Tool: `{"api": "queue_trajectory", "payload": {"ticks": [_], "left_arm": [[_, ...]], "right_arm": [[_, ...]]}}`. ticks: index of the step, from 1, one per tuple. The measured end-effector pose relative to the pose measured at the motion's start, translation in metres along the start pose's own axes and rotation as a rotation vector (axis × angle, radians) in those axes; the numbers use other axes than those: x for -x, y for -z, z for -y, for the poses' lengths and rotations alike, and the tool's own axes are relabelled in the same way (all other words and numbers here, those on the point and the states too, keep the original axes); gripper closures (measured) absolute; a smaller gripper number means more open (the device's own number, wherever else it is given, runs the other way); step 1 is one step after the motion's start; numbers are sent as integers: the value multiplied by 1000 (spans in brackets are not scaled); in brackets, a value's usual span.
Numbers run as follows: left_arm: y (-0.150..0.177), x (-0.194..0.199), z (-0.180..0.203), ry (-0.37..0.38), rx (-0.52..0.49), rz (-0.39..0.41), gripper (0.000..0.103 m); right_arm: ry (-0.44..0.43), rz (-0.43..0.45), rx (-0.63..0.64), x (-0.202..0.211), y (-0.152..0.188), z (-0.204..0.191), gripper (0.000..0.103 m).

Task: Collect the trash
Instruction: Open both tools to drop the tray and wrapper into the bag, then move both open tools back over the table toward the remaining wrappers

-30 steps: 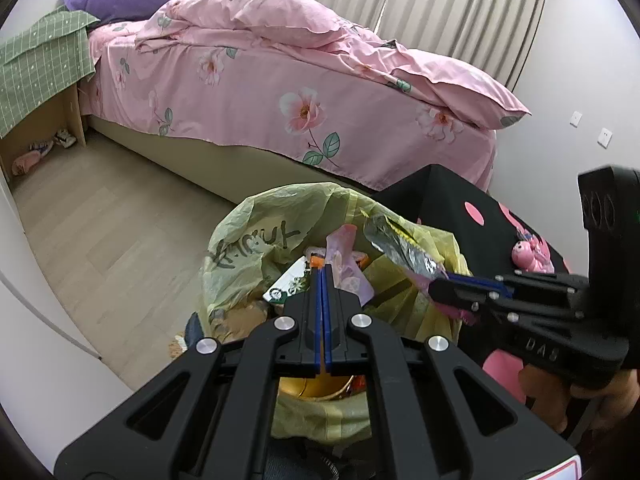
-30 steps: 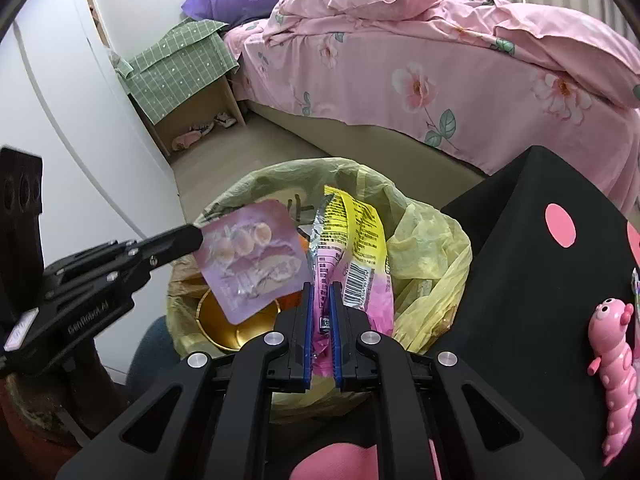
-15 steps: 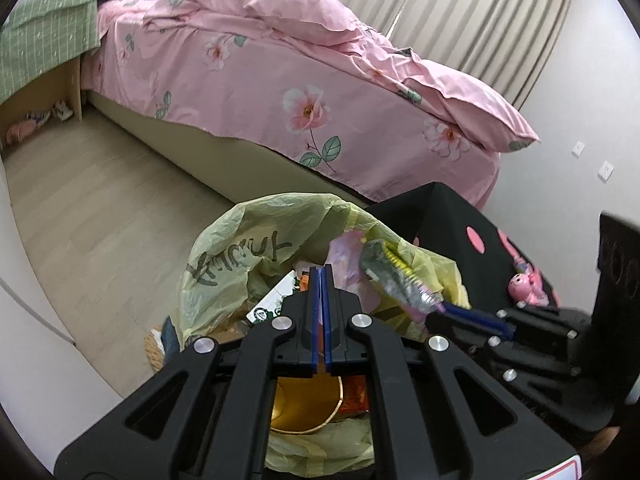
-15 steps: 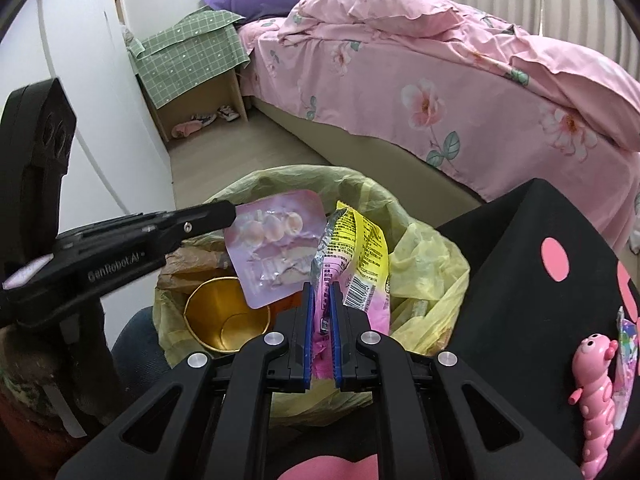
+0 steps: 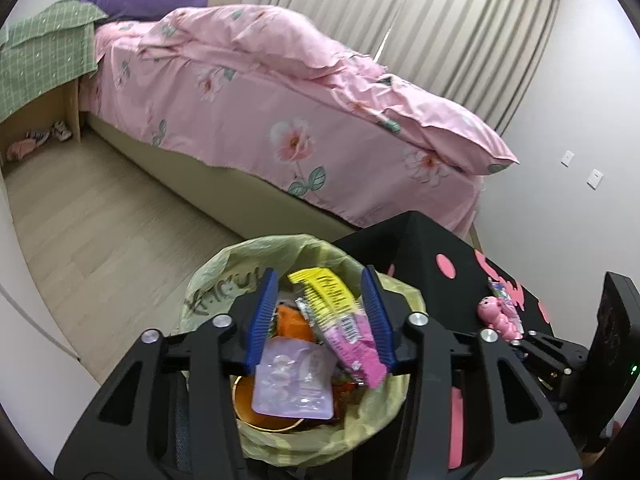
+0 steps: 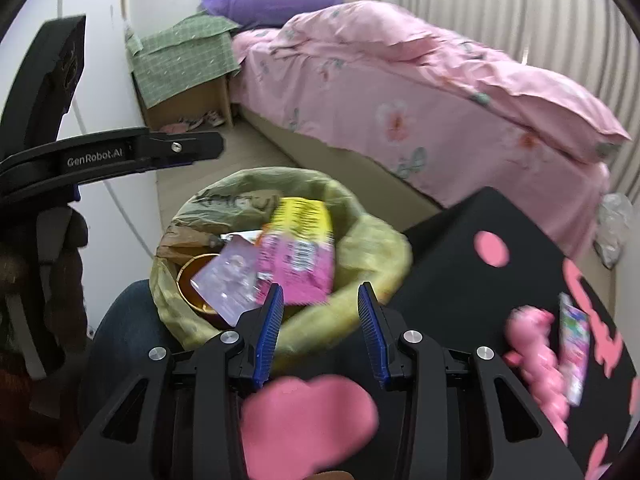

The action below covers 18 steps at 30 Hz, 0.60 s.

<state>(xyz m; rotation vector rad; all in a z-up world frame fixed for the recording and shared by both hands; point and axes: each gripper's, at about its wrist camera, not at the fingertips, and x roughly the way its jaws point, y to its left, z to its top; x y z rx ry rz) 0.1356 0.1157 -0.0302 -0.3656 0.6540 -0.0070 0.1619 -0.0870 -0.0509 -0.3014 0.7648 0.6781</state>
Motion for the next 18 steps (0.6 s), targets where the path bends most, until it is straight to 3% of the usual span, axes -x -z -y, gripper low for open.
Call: {"api": "queue_trajectory", "payload": {"ticks": [7, 14, 18], "left_arm": [[8, 0, 53, 80, -99, -24, 55], [43, -25, 147, 288, -297, -91, 53], [63, -52, 202, 350, -372, -157, 52]], "right_arm": [[109, 38, -53, 70, 43, 54, 66], [223, 83, -249, 142, 120, 124, 64], [290, 99, -324, 171, 167, 151, 64]]}}
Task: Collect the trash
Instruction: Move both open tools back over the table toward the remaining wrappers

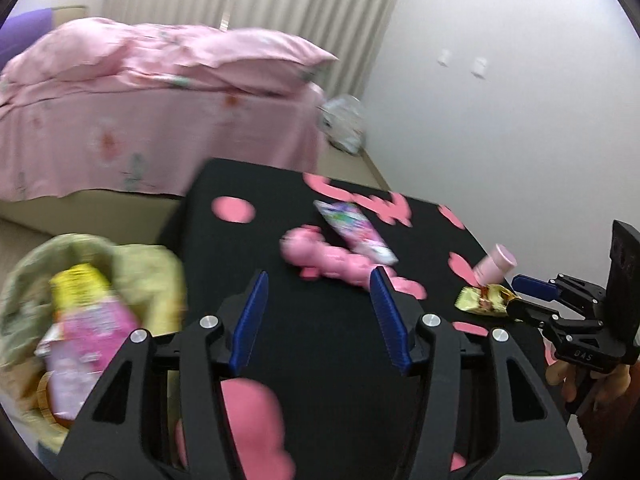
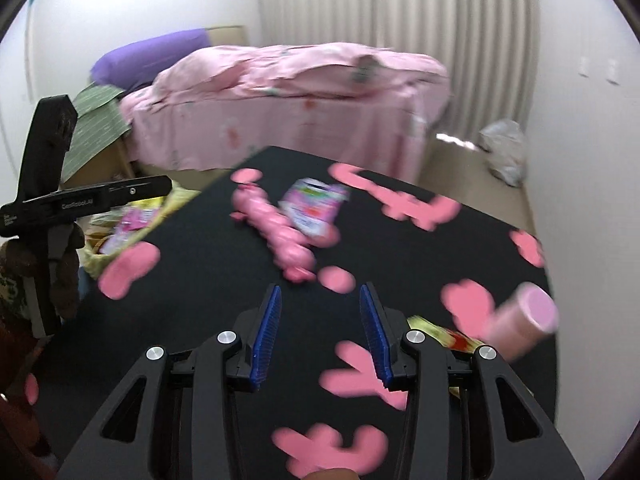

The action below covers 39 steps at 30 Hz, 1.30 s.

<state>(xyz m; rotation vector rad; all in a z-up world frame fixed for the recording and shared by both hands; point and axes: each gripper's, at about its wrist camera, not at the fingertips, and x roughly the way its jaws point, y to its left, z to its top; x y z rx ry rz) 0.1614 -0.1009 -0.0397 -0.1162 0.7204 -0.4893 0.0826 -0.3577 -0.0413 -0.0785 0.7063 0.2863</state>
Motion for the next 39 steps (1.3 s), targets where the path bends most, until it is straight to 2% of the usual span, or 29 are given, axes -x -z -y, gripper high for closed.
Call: {"api": "queue_trajectory", "payload": {"ticks": [2, 6, 11, 18, 19, 21, 22, 26, 32, 37, 39], "left_arm": [[-5, -22, 18, 3, -37, -27, 52], [-24, -73, 46, -60, -107, -85, 52], [-35, -128, 58, -146, -104, -174, 52], [-33, -168, 75, -182, -155, -261, 53], [-30, -170, 75, -175, -150, -270, 57], [-28, -168, 77, -154, -152, -265, 73], [-24, -166, 77, -131, -150, -272, 89], [-13, -144, 80, -65, -139, -270, 100], [15, -78, 86, 79, -106, -233, 100], [32, -53, 85, 97, -102, -245, 100], [33, -53, 84, 102, -105, -244, 96]], "right_arm": [[36, 6, -20, 7, 14, 19, 64], [81, 0, -54, 8, 32, 47, 64], [106, 4, -107, 11, 50, 76, 64], [145, 19, -152, 23, 72, 103, 64], [147, 22, -161, 24, 75, 107, 64], [146, 28, -186, 25, 77, 115, 64], [145, 28, -198, 25, 78, 118, 64], [120, 42, -243, 24, 77, 128, 64], [77, 40, -322, 13, 72, 144, 64], [65, 12, -418, -9, 71, 162, 64], [64, -11, -445, -18, 73, 162, 64]]}}
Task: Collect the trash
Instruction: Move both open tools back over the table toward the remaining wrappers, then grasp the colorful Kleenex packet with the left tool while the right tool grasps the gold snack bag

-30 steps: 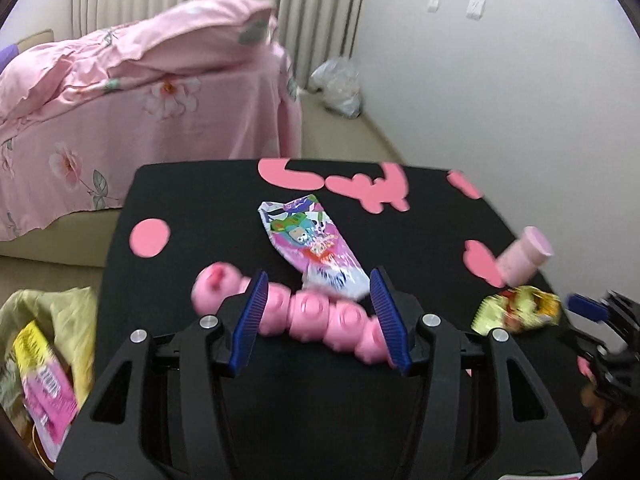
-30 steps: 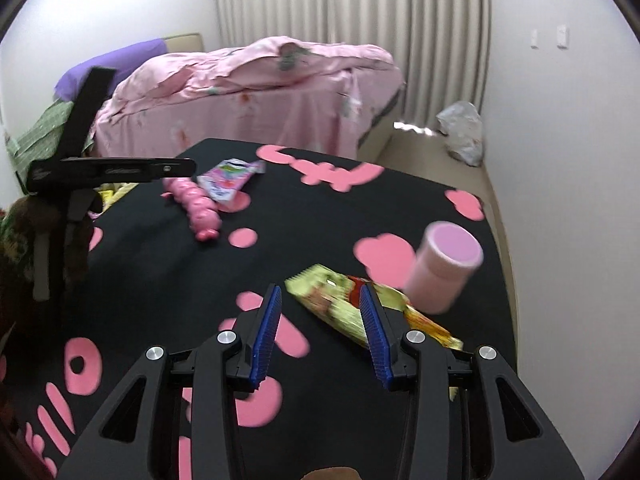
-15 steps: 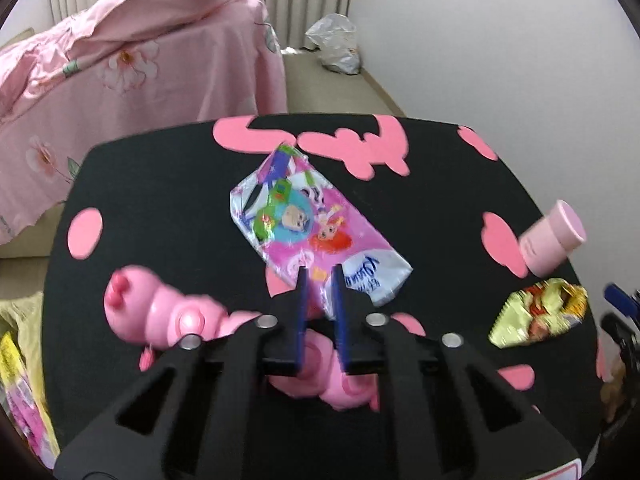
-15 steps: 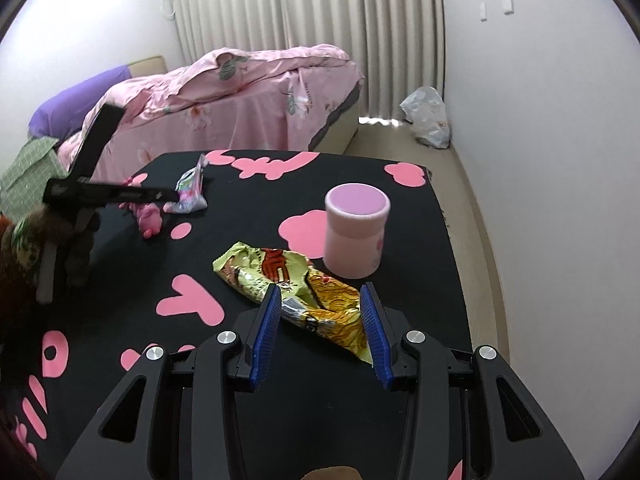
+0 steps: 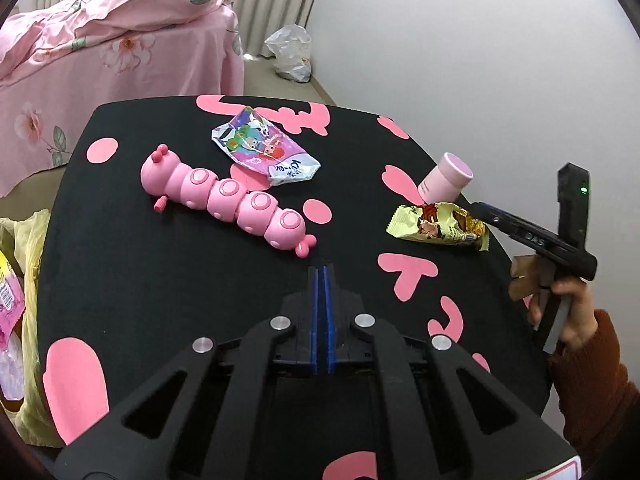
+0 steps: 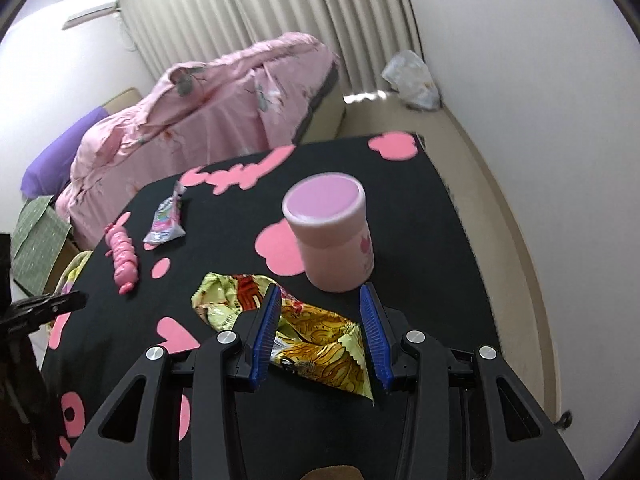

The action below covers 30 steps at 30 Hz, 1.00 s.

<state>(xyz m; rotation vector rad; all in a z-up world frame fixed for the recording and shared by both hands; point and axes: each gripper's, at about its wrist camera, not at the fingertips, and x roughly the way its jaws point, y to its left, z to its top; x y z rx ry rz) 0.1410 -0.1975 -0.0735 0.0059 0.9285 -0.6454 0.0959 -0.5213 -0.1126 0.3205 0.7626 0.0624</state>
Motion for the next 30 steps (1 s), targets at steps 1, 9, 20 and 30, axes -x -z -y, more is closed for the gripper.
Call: {"api": "queue_trajectory", "payload": {"ticks": [1, 9, 20, 30], "left_arm": [[-2, 0, -1, 0, 7, 4, 87], [-57, -28, -16, -25, 60, 48, 57], [-107, -112, -23, -162, 74, -137, 55], [-103, -127, 2, -93, -26, -107, 55]], "right_arm": [[-4, -11, -6, -2, 2, -2, 62], [-63, -79, 134, 7, 38, -44, 57], [-20, -5, 164, 40, 54, -48, 55], [7, -16, 147, 58, 57, -27, 46]]}}
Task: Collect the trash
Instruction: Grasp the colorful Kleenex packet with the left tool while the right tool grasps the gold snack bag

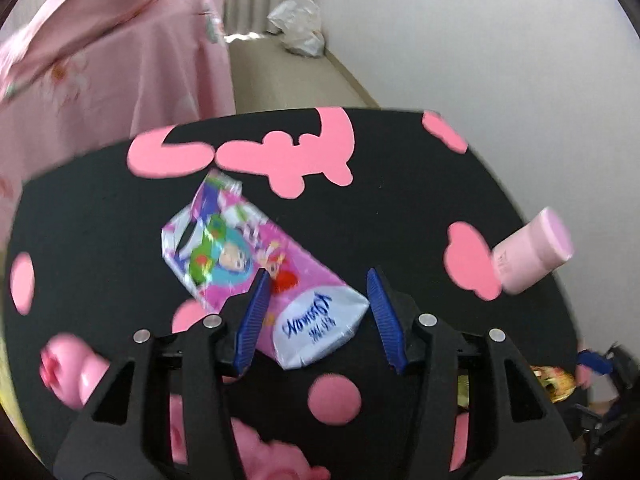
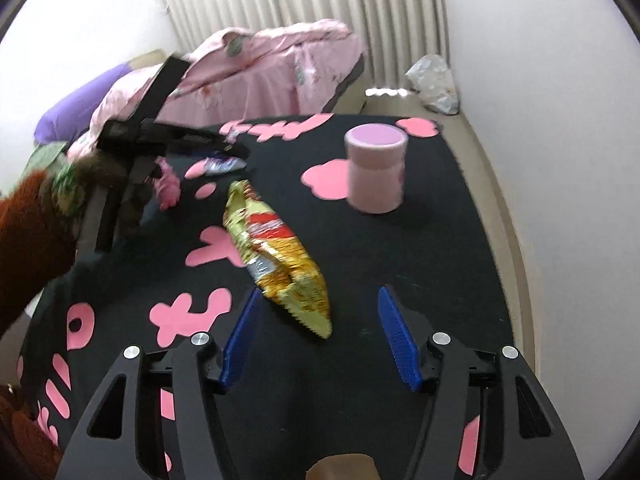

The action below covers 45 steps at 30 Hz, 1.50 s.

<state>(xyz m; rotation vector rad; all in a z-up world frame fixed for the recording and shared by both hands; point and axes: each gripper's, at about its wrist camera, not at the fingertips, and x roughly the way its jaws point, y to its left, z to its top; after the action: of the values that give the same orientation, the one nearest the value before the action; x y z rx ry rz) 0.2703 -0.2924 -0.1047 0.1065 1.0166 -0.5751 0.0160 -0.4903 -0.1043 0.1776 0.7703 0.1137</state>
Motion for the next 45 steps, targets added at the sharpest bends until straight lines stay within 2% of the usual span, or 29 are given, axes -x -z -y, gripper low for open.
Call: {"api": "queue_trajectory", "payload": {"ticks": [3, 5, 9, 13, 15, 17, 19, 21, 23, 26, 30, 35, 39, 42, 45], "left_arm": [[16, 28, -7, 26, 49, 105, 55], [25, 44, -12, 53, 88, 132, 44], [26, 32, -18, 121, 186, 3, 43], [14, 18, -13, 55, 213, 3, 43], [8, 9, -11, -46, 217, 16, 43], [3, 0, -4, -128, 179, 3, 43], [-2, -6, 1, -171, 154, 6, 43], [-7, -10, 2, -195, 149, 16, 50], [-8, -12, -1, -224, 142, 30, 87], [-2, -7, -10, -177, 133, 40, 100], [13, 20, -19, -109, 161, 77, 101], [46, 73, -2, -62, 77, 127, 101], [80, 109, 2, -24, 47, 132, 101], [104, 123, -7, 10, 81, 115, 101], [124, 132, -23, -6, 144, 115, 101]], "right_arm": [[4, 29, -39, 8, 0, 9, 46], [9, 43, -66, 13, -1, 15, 46], [25, 65, -98, 14, -3, 20, 46], [66, 81, -95, 12, -3, 16, 46], [102, 92, -83, 13, -3, 12, 46], [128, 97, -77, 14, -3, 11, 46], [119, 92, -84, 13, -2, 12, 46], [119, 79, -81, 11, 0, 11, 46], [131, 70, -64, 9, 3, 8, 46], [132, 66, -48, 9, 7, 5, 46], [127, 56, -54, 7, 10, 5, 46], [115, 68, -27, 10, 7, -5, 46], [84, 99, 18, 17, -1, -16, 46], [21, 106, 66, 18, -9, -28, 46], [-14, 86, 136, 10, -17, -45, 46]]}}
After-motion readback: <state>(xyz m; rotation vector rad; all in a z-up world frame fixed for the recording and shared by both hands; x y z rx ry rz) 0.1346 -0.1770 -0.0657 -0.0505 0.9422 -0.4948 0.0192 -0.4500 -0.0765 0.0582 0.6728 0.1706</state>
